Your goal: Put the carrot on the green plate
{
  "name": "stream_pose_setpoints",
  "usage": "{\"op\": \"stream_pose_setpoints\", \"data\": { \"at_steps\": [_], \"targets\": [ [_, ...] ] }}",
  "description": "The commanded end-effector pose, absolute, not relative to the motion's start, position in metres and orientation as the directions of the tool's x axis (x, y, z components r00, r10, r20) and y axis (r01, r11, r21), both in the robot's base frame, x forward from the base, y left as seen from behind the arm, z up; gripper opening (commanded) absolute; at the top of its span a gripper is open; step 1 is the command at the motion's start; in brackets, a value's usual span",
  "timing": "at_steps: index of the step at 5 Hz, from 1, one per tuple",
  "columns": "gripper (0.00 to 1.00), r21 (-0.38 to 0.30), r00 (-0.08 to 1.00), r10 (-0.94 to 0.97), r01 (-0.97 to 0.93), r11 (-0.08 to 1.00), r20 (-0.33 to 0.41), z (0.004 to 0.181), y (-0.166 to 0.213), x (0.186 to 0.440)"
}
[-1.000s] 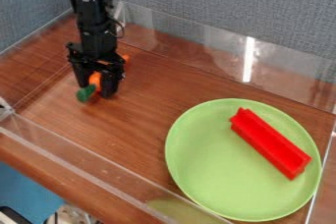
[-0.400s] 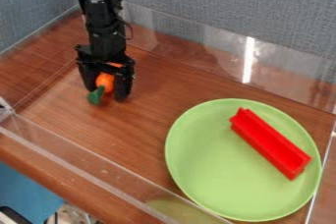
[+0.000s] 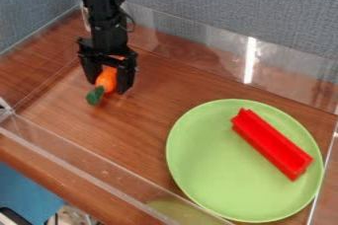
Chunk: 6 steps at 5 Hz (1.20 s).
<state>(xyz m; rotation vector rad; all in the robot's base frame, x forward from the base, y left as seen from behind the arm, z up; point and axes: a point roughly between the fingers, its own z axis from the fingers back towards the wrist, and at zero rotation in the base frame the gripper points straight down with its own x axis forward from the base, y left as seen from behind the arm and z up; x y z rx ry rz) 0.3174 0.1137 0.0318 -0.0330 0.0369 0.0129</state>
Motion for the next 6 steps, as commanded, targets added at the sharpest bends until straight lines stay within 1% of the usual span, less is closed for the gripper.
{"op": "stream_pose_setpoints", "data": {
  "at_steps": [1,3,4,5,6],
  "targets": [
    [1.00,-0.001,0.997,0.056,-0.056,0.998,0.045,0.060,0.120,0.322],
    [1.00,0.002,0.999,0.015,-0.015,1.000,0.048,0.063,0.134,0.326],
    [0.00,0.003,0.997,0.060,-0.061,0.998,0.048,0.051,0.132,0.323],
    [0.00,0.011,0.993,0.056,-0.057,0.998,0.102,0.091,0.120,0.320],
    [0.00,0.018,0.983,0.048,-0.052,0.998,0.176,0.141,0.092,0.319]
  ]
}}
